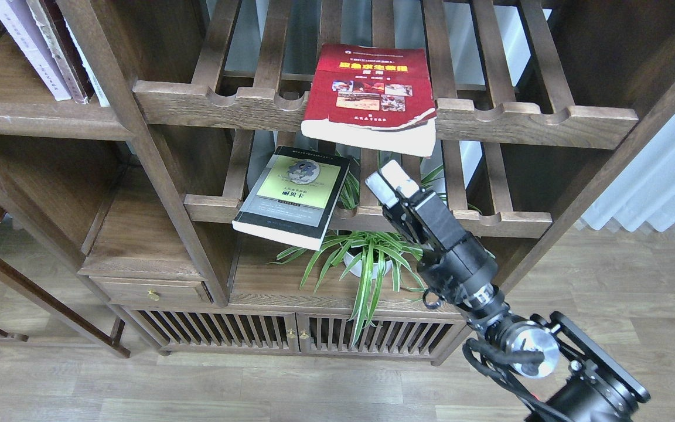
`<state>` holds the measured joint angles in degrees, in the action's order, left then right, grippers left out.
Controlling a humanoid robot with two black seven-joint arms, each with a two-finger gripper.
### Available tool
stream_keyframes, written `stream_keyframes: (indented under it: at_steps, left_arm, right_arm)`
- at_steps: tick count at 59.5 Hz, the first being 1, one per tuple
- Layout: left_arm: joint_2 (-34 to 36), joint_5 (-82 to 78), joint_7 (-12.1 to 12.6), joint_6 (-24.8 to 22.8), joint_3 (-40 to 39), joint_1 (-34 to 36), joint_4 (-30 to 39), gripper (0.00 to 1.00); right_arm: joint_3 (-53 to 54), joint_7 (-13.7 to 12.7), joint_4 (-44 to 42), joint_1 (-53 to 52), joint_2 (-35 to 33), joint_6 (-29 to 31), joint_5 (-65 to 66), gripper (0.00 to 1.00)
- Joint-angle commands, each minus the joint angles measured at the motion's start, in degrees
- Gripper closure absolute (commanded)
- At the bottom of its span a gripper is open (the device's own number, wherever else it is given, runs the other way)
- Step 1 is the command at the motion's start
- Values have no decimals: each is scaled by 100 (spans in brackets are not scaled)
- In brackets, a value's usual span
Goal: Organize books on shelf
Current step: 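Reach the right gripper up toward the red book on the upper slats, then grasp the red book's lower edge with the right gripper and tilt it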
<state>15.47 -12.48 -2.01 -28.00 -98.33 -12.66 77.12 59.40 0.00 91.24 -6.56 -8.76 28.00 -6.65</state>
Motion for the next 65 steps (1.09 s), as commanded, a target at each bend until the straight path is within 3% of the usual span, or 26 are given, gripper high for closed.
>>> stream_keyframes:
  at_steps: [1,26,47,65]
  left_arm:
    - [0,0,-1,0,-19,0,-30,0]
    - [0,8,34,0,-19,0,-57,0]
    - [0,8,25,0,-81,-9,-65,0]
    - [0,8,25,0,-89,-9,-65,0]
  right_arm:
    - [-34,0,-1,-38,76,0,32,1]
    - [-43,9,-36,-100,603,0,270,1]
    - [-43,53,-28,-188,876,-1138,296,1]
    - [80,53,-81,-513,876,-1280,305,1]
